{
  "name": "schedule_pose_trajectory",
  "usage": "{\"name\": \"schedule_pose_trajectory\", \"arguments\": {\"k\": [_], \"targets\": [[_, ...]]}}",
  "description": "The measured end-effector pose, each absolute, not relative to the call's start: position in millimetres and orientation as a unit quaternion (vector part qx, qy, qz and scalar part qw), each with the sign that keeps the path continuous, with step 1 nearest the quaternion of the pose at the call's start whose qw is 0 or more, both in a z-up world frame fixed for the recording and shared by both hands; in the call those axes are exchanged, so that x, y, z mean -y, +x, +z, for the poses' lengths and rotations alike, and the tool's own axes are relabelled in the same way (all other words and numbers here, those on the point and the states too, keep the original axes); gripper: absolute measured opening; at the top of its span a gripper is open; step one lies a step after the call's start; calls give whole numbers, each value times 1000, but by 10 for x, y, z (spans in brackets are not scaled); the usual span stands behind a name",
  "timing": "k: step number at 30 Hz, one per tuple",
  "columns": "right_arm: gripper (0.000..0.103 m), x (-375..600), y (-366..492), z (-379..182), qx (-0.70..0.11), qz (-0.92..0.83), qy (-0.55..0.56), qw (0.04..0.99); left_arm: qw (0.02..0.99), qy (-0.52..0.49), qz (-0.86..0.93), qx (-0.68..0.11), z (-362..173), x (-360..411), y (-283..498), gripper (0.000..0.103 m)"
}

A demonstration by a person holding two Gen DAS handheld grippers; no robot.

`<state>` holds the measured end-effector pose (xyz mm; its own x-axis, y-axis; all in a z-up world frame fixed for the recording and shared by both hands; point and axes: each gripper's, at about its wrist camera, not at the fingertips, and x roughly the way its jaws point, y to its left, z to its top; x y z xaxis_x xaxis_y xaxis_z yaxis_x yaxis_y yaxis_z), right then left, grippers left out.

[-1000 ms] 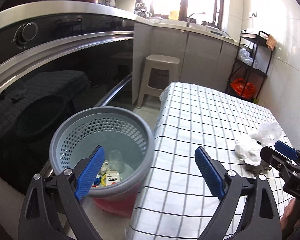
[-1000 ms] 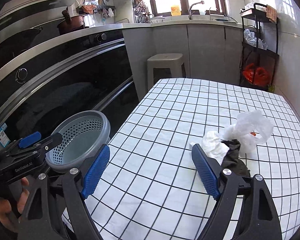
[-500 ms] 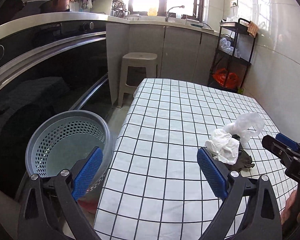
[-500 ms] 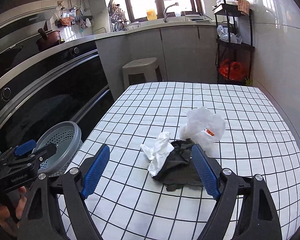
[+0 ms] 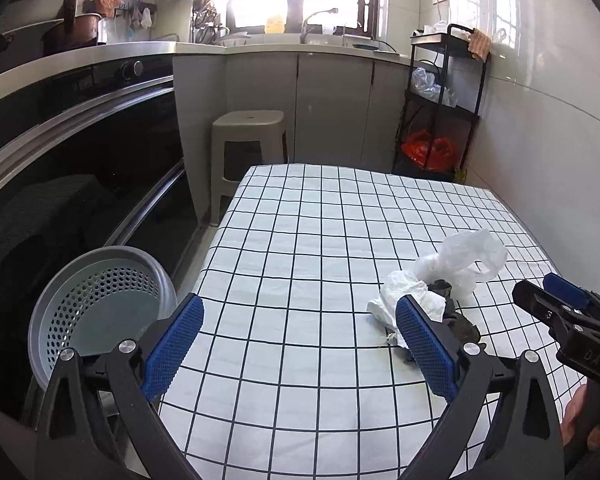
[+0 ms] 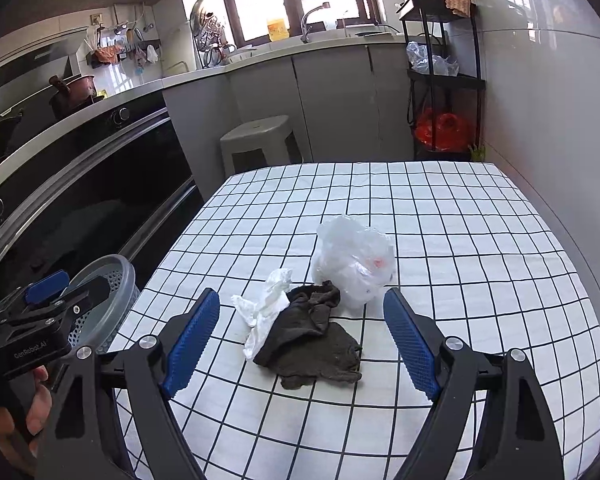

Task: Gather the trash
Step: 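Move both grippers back over the table toward the tissue and cloth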

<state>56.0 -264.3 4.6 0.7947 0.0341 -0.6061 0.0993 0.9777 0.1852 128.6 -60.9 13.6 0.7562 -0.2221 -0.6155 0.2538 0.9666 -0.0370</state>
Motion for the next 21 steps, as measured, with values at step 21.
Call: {"name": "schedule_pose_trajectory", "arguments": {"k": [21], "targets": [[80,3139,609,-319,-352,-64,114,927,917,46,-160,-363,-294,1130,1640,95]]}}
